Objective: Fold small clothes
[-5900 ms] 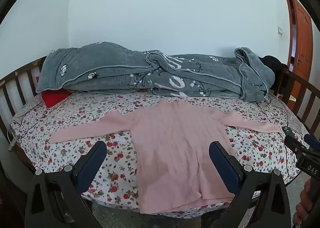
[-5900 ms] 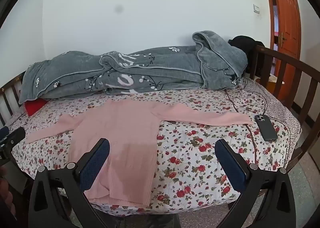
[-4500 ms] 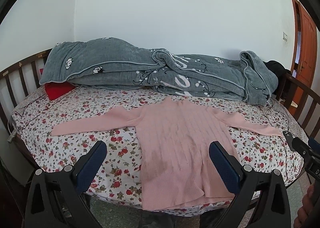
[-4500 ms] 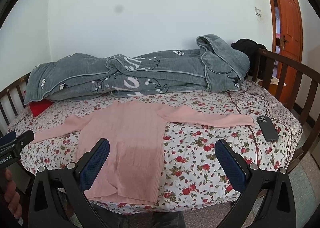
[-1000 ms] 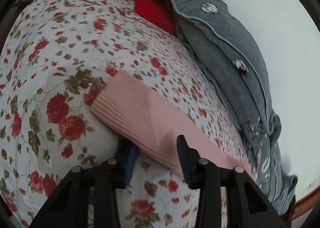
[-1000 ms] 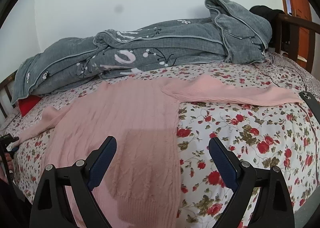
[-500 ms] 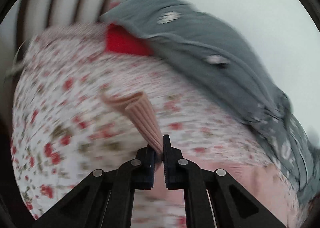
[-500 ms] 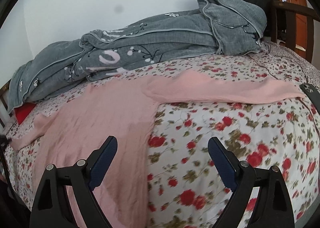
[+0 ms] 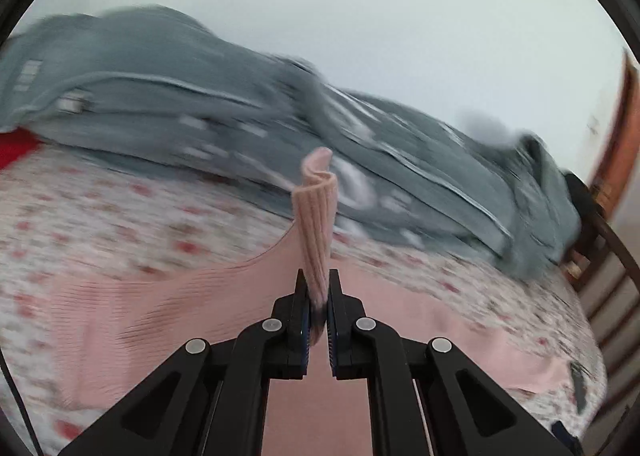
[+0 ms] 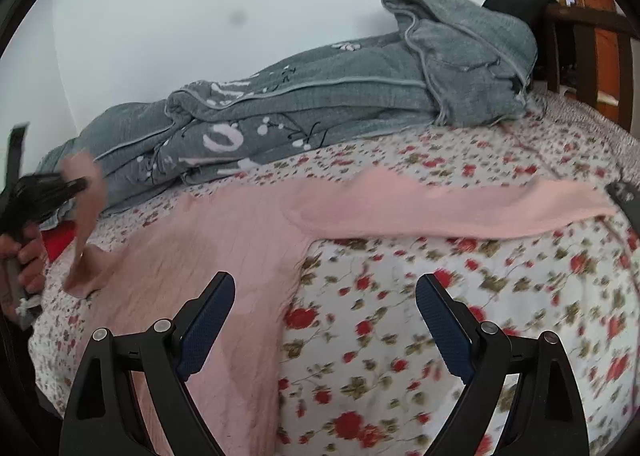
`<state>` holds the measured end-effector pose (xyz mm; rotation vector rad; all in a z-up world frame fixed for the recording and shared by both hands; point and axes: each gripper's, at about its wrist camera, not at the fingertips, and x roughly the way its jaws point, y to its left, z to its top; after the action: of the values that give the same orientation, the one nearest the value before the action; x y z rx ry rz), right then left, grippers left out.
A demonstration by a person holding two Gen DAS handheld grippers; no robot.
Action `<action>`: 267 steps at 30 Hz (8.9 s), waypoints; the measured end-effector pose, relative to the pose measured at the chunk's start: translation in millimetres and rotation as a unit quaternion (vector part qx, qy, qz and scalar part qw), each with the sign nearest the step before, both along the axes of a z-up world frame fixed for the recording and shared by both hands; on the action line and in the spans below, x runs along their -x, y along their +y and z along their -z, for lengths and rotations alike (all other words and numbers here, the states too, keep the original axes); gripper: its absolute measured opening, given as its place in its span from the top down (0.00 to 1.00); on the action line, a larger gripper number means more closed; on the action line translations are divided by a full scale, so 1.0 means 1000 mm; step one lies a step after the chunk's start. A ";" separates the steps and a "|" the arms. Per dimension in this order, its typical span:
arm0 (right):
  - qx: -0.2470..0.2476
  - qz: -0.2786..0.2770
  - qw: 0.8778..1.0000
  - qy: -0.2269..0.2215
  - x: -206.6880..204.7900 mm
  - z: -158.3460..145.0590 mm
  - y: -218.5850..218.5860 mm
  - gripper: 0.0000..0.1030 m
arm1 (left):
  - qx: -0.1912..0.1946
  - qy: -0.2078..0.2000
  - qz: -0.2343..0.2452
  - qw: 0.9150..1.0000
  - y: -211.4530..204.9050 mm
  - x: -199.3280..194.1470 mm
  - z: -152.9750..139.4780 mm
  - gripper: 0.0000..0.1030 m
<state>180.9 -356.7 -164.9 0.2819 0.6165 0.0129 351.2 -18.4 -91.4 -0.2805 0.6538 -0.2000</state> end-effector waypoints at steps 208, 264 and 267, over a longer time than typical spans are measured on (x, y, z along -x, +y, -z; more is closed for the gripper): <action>-0.101 -0.043 0.993 0.040 -0.143 0.055 0.034 0.43 | 0.099 -0.047 0.049 0.993 0.133 0.042 0.115 0.93; -0.064 -0.023 0.992 0.102 -0.148 0.065 0.037 0.59 | 0.008 0.050 0.012 0.999 0.112 0.033 0.133 0.36; -0.056 -0.014 0.992 0.110 -0.132 0.061 0.032 0.59 | 0.003 0.042 0.012 0.999 0.109 0.046 0.132 0.32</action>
<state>312.9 -324.3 -225.6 0.3870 0.8396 0.0439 304.8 91.0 -223.5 -0.2871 0.7404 -0.2141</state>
